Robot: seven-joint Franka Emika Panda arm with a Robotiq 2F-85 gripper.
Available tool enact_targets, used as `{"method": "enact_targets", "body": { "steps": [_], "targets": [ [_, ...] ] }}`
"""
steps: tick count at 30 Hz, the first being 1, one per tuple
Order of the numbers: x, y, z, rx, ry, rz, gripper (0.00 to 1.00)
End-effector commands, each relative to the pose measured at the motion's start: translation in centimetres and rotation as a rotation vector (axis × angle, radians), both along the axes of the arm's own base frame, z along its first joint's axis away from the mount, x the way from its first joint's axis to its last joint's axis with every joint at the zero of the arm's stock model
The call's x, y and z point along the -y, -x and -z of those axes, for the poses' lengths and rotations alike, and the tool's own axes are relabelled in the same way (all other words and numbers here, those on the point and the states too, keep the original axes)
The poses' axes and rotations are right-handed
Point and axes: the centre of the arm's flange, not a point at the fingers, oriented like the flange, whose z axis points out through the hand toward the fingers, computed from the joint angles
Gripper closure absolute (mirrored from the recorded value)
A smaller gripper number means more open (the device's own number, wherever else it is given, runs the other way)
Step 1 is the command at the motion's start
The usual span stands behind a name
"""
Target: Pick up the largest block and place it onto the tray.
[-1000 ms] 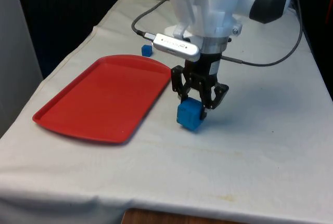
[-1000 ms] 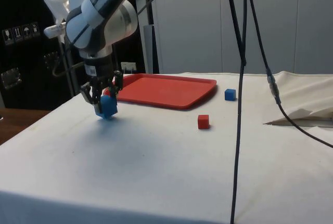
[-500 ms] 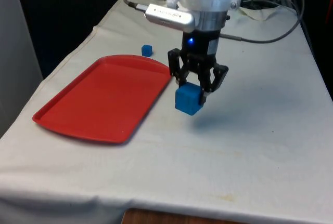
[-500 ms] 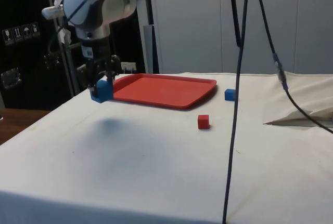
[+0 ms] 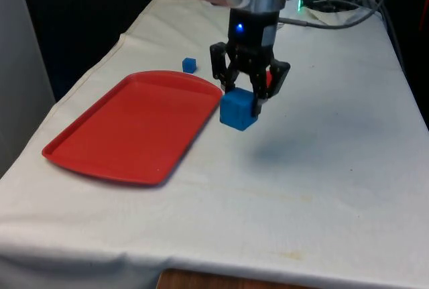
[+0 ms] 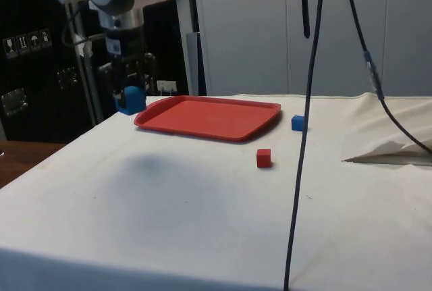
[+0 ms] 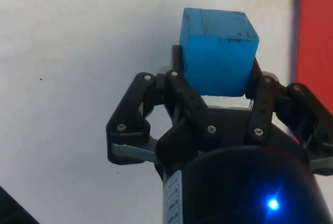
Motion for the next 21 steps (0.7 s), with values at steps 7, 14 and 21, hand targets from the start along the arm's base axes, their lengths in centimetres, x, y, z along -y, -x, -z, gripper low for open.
{"method": "enact_targets", "body": {
  "steps": [7, 14, 21],
  "targets": [
    [1.8, 0.9, -1.8, 0.013, -0.007, 0.002, 1.0],
    [3.5, 1.7, -2.5, 0.017, -0.015, 0.004, 1.0],
    [5.3, 2.8, -2.4, 0.008, -0.02, 0.003, 1.0]
  ]
}}
